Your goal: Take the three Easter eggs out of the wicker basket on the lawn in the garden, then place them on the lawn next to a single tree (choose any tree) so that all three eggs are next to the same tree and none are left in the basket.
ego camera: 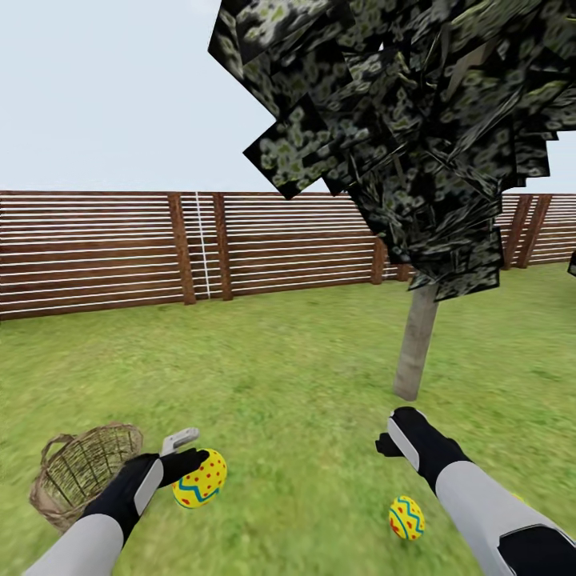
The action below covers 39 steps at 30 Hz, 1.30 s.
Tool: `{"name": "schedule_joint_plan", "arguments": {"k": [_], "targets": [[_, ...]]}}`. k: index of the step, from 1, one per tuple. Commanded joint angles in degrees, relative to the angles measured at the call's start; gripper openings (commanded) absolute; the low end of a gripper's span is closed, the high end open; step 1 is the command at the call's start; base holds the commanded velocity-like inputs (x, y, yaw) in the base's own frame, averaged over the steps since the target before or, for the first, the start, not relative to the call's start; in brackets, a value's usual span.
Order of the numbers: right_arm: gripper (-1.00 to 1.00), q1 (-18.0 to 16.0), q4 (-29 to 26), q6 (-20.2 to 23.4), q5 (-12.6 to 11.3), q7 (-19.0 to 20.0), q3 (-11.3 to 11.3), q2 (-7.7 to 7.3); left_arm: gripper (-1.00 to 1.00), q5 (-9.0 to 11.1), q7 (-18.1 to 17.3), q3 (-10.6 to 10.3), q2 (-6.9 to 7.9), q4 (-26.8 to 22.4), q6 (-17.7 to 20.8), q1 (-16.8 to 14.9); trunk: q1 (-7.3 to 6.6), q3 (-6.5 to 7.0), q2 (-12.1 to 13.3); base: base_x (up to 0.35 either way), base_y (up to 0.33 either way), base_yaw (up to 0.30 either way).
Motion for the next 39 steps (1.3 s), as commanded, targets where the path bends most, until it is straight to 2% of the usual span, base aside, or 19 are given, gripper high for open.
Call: {"name": "schedule_joint_plan", "arguments": {"k": [1,6,13,18,20,25,27,30,31,32,33,34,36,37,39], "targets": [[1.0,-0.1,-0.1,0.2,-0.6,-0.4,0.4,-0.07,-1.0,0.2,-0.4,0.3,0.01,-0.1,0.4,0.0,0.01,-0.07,0.0,0.092,0.312,0.0],[1.0,-0.1,-0.1,0.2,-0.6,-0.4,0.4,-0.07,-1.0,0.1,-0.6,0.2,-0.03,-0.1,0.4,0.0,0.01,-0.07,0.0,0.12,0.327,-0.007],[1.0,-0.1,-0.1,0.4,-1.2,-0.4,0.1,-0.13,-1.0,0.0,-0.5,0.0,-0.11,-0.1,0.3,0.0,0.01,0.23,0.0,0.193,0.301,-0.238],[1.0,-0.1,-0.1,0.4,-1.4,-0.4,0.0,-0.24,-1.0,0.1,-0.4,0.0,-0.21,0.0,-0.3,0.0,0.01,0.48,0.0,0.035,0.041,-0.264],[1.0,-0.1,-0.1,0.5,-1.4,-0.4,-0.1,-1.02,-1.0,0.2,-0.4,0.1,-0.26,0.0,-0.4,0.0,0.01,0.58,0.0,0.001,0.001,-0.264],[1.0,-0.1,-0.2,0.5,-1.5,-0.4,-0.1,-1.82,-1.0,0.3,-0.4,0.1,-0.24,0.0,-0.4,0.0,0.01,0.83,0.0,0.0,0.0,-0.264],[1.0,-0.1,-0.5,0.4,-1.6,-0.1,-0.1,-4.27,-1.0,0.3,-0.4,0.3,-0.02,0.0,-0.4,0.0,0.01,0.93,0.0,0.0,0.0,-0.264],[1.0,-0.1,-0.7,0.2,-2.1,1.5,-0.1,-6.1,-1.0,0.4,-0.4,0.5,-0.07,0.0,-0.4,0.0,0.01,1.08,0.0,0.0,0.0,-0.264],[1.0,-0.1,-1.0,-0.4,-2.2,2.3,-0.1,-7.8,-1.0,0.4,-0.3,0.5,-0.1,0.0,-0.4,0.0,0.01,1.14,0.0,0.0,0.0,-0.263],[1.0,-0.1,-1.5,-1.6,-2.4,4.3,-0.4,-9.61,-1.0,0.4,-0.2,0.5,-0.16,0.0,-0.4,0.0,0.01,1.2,0.0,0.0,0.0,-0.261],[1.0,-0.1,-1.7,-4.0,-2.5,9.1,-1.1,-11.98,-1.0,0.4,-0.1,0.6,-0.25,0.0,-0.4,0.0,0.01,1.27,0.0,0.0,0.0,-0.239],[1.0,-0.1,-1.7,-6.6,-2.4,13.8,-1.4,-13.66,-1.0,0.4,-0.1,0.6,-0.34,0.1,-0.4,0.0,0.01,1.33,0.0,0.0,0.0,-0.16],[1.0,-0.1,-1.7,-11.7,-2.2,16.9,-1.6,-14.77,-1.0,0.6,-0.1,0.6,-0.46,1.4,-0.5,0.0,0.01,1.32,0.0,0.0,0.0,-0.01],[1.0,-0.1,-2.0,-15.7,-2.1,17.3,-1.6,-15.07,-1.0,0.6,-0.2,0.6,-0.48,1.8,-0.5,0.0,0.01,1.3,0.0,0.0,0.0,0.054],[1.0,-0.1,-1.7,-19.0,-2.3,17.5,-1.7,-15.62,-1.0,0.6,-0.2,0.6,-0.49,1.9,-0.5,0.0,0.01,1.28,0.0,0.0,0.0,0.021]]}}
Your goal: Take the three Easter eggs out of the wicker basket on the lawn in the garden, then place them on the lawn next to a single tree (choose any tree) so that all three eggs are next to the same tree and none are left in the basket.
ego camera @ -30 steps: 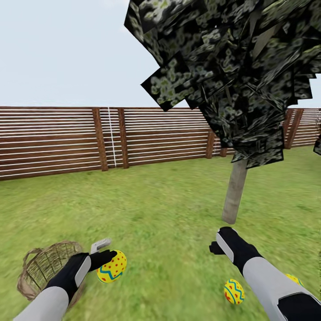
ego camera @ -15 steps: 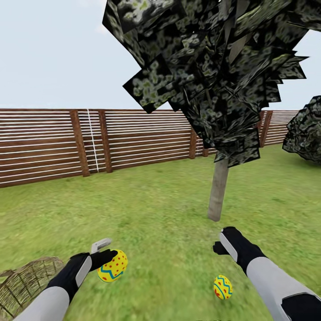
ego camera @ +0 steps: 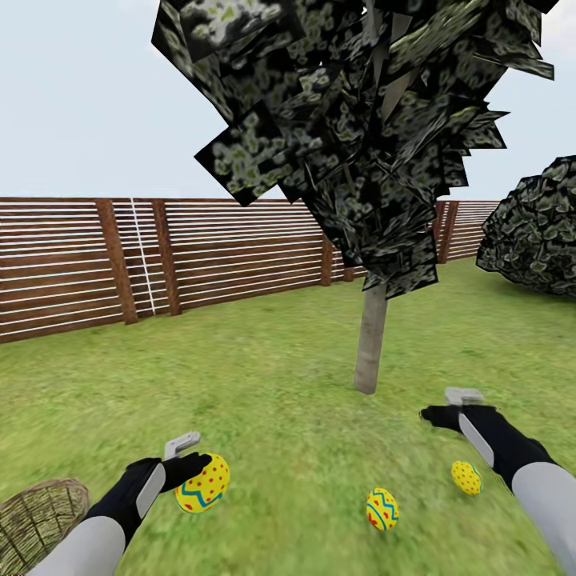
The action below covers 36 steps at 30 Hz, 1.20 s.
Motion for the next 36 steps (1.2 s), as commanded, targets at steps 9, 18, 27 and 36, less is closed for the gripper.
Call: {"name": "schedule_joint_plan", "arguments": {"k": [9,18,27,36], "targets": [[1.0,0.0,5.1,-28.2,-3.4,13.9,1.2,0.25,-1.0,1.2,-0.3,0.3,0.21,0.0,0.4,0.0,0.0,-0.08,0.0,0.0,0.0,0.001],[1.0,0.0,6.6,-34.8,-3.6,17.1,1.0,-2.87,-1.0,1.2,-0.3,0.3,-0.8,0.2,0.4,0.0,0.0,-0.08,0.0,0.0,0.0,0.0],[1.0,0.0,7.1,-35.6,3.6,-6.6,2.1,1.43,-1.0,1.1,-0.3,0.1,-2.23,0.2,0.3,0.0,0.0,-0.08,0.0,0.0,0.0,0.0],[1.0,0.0,7.2,-34.7,3.6,4.4,1.7,0.56,-1.0,1.0,-0.3,0.1,-2.77,2.0,0.3,0.0,0.0,-0.08,0.0,0.0,0.0,0.0]]}}
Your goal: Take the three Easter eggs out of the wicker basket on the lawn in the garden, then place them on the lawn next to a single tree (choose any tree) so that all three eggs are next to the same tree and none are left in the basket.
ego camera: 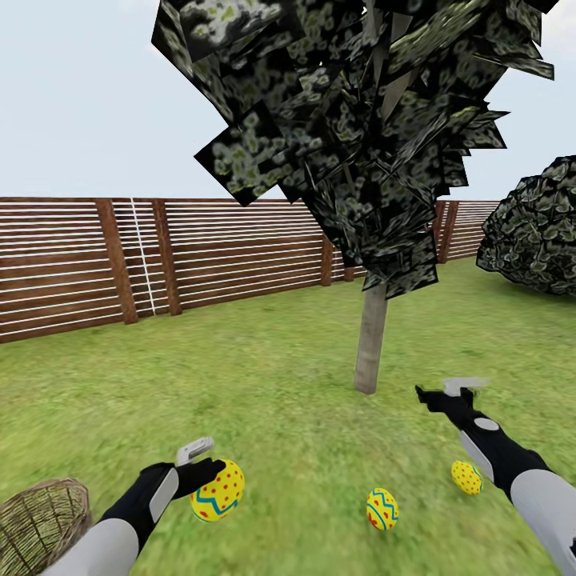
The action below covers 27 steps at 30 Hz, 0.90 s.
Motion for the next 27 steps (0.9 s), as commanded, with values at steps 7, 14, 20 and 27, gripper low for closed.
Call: {"name": "schedule_joint_plan", "arguments": {"k": [7,14,20,27], "targets": [[1.0,-0.1,0.2,2.9,-0.7,6.2,0.3,-1.14,-1.0,0.2,-0.1,0.3,-0.31,0.1,0.4,0.0,0.0,-0.07,0.0,0.0,0.0,0.0],[1.0,-0.1,-2.8,17.7,-0.1,6.7,0.0,-2.2,-1.0,0.1,-0.1,0.3,-1.01,0.3,0.4,0.0,0.0,-0.07,0.0,0.0,0.0,0.0],[1.0,-0.1,-4.9,16.5,-0.5,6.7,-0.1,-2.59,-1.0,0.2,-0.1,0.3,-1.36,1.3,0.4,0.0,0.0,-0.07,0.0,0.0,0.0,0.0],[1.0,-0.1,-4.9,14.6,0.0,6.5,0.1,-1.9,-1.0,0.2,-0.1,0.3,-1.35,1.0,0.4,0.0,0.0,-0.07,0.0,0.0,0.0,0.0]]}}
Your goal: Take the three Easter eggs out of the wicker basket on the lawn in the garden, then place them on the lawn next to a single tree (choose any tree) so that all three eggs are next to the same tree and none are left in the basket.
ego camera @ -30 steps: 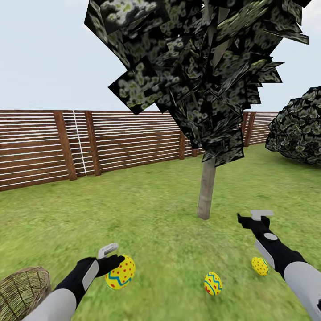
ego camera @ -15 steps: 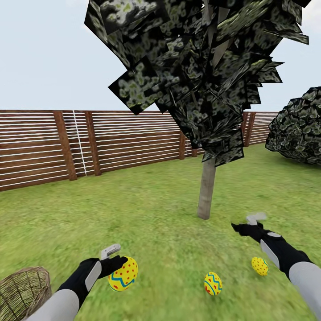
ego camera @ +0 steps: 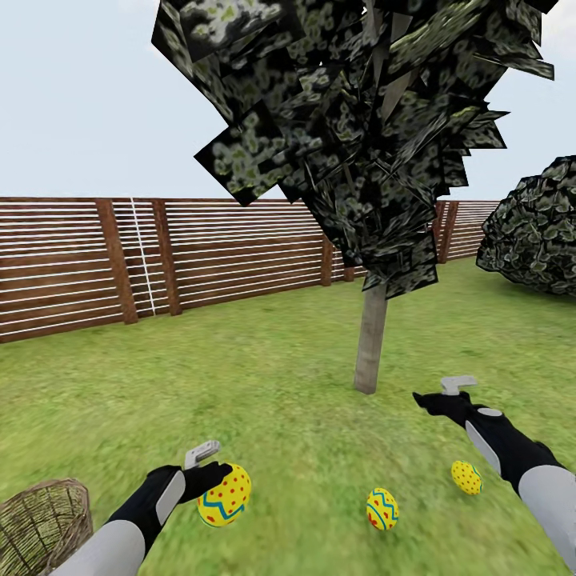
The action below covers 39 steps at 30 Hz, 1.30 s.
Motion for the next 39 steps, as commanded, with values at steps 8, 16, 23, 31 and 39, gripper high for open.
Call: {"name": "schedule_joint_plan", "arguments": {"k": [8,16,23,31,39], "targets": [[1.0,0.0,-0.1,0.3,-1.0,-0.1,0.2,-0.12,-1.0,-0.2,-0.1,0.2,-0.54,0.1,0.3,0.0,0.0,-0.07,0.0,0.282,0.0,0.0],[1.0,0.0,0.0,0.7,-1.1,0.0,0.0,-0.7,-1.0,-0.2,-0.1,0.2,-1.09,0.2,0.3,0.0,0.0,0.12,0.0,0.105,0.0,-0.235],[1.0,0.0,0.1,0.7,-1.0,-0.1,0.1,-0.67,-1.0,-0.2,-0.1,0.2,-1.62,0.2,0.3,0.0,0.0,0.32,0.0,0.0,0.0,-0.242],[1.0,0.0,0.1,0.7,-1.0,-0.2,0.1,-0.43,-1.0,-0.2,0.2,0.2,-1.82,0.2,0.3,0.0,-0.88,1.04,1.6,0.0,0.0,-0.006],[1.0,0.0,0.1,0.7,-1.0,-0.2,0.1,-0.36,-1.0,-0.2,0.3,0.2,-2.43,0.2,0.4,0.0,0.22,0.14,-0.4,0.0,0.0,0.0]]}}
